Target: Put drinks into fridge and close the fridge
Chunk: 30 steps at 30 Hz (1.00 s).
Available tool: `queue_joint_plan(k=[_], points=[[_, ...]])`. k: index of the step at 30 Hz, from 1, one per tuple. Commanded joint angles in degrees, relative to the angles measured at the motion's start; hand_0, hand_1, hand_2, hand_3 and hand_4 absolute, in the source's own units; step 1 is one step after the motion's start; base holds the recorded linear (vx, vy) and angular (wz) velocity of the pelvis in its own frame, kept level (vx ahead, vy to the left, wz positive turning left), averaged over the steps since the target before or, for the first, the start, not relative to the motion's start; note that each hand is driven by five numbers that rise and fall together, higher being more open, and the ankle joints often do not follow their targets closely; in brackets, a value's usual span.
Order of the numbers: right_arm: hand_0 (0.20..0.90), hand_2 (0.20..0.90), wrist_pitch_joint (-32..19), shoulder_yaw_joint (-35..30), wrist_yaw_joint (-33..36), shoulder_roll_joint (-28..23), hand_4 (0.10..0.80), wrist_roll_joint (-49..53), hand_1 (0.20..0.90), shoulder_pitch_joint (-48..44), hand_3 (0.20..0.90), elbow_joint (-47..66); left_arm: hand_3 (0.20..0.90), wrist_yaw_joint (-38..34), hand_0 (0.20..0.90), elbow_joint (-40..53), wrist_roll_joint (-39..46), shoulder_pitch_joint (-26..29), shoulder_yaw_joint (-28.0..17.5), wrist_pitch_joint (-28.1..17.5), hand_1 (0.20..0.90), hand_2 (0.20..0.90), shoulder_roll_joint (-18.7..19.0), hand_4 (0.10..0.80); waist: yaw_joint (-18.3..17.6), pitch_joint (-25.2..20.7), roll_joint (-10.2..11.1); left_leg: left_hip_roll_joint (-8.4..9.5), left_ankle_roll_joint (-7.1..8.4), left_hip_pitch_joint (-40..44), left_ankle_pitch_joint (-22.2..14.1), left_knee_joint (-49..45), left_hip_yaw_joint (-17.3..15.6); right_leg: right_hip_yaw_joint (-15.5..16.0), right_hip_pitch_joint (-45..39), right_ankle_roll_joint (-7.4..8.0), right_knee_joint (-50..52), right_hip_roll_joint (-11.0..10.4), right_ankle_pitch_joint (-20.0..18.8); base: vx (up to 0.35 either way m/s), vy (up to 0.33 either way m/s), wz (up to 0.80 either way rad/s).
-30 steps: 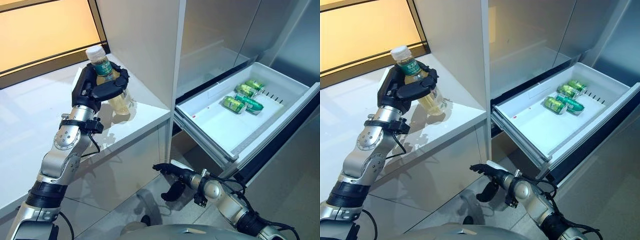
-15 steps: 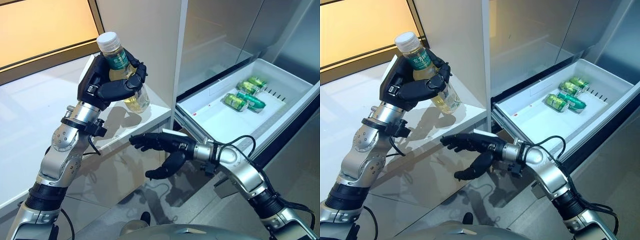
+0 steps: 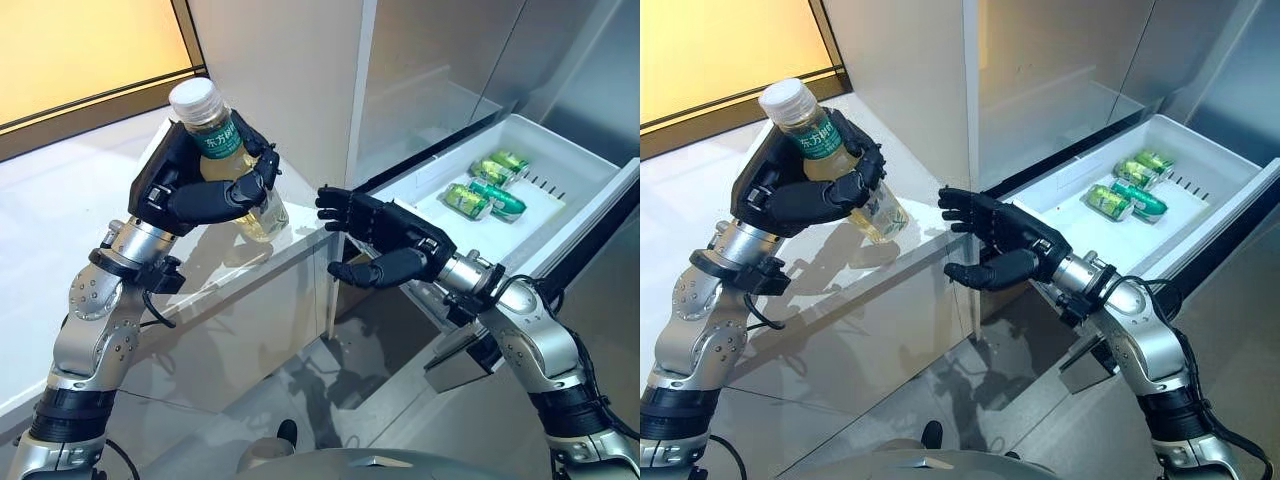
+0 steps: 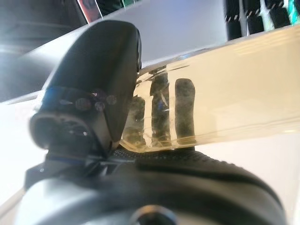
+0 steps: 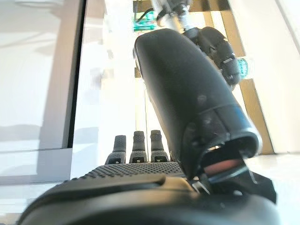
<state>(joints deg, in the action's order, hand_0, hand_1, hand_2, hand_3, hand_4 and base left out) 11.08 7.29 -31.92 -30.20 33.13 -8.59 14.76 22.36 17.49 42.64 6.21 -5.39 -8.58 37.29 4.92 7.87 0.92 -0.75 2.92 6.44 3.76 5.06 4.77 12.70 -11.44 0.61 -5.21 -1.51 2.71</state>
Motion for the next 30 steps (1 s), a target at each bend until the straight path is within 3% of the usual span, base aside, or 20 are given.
queue_joint_plan(k=[1,21,30], points=[[0.900,0.900,-5.04,-0.41,0.98,0.32,0.800,6.17,0.900,-3.78,0.900,5.03,0.200,-0.21,0.300,5.62,5.06,6.70,-3.48,-8.89,0.300,0.300,2.99,0.100,-1.62,-6.27,0.14,4.23,-3.86,1.42,-4.20,-0.06,-2.09,-3.41,3.14,3.49,0.84,-1.25,-4.45,0.000,0.000,0.00],[0.900,0.900,0.86,11.46,5.55,0.47,0.800,8.01,0.900,-17.92,0.900,-0.34,0.200,3.23,0.300,5.68,9.77,13.95,7.65,-5.09,0.300,0.300,1.71,0.100,-1.12,-6.35,0.75,4.10,-3.96,2.07,-4.23,-0.06,-2.33,-3.94,2.69,2.80,0.78,-0.89,-4.33,0.002,0.000,-0.01],[0.900,0.900,2.04,14.57,7.23,2.18,0.800,8.48,0.900,-22.52,0.900,-2.52,0.200,5.42,0.300,5.53,9.66,15.92,9.86,-3.31,0.300,0.300,1.73,0.100,-0.58,-6.60,0.82,4.13,-4.03,2.07,-4.18,-0.06,-2.20,-3.82,2.59,2.57,0.87,-0.81,-4.23,0.004,-0.001,0.00]])
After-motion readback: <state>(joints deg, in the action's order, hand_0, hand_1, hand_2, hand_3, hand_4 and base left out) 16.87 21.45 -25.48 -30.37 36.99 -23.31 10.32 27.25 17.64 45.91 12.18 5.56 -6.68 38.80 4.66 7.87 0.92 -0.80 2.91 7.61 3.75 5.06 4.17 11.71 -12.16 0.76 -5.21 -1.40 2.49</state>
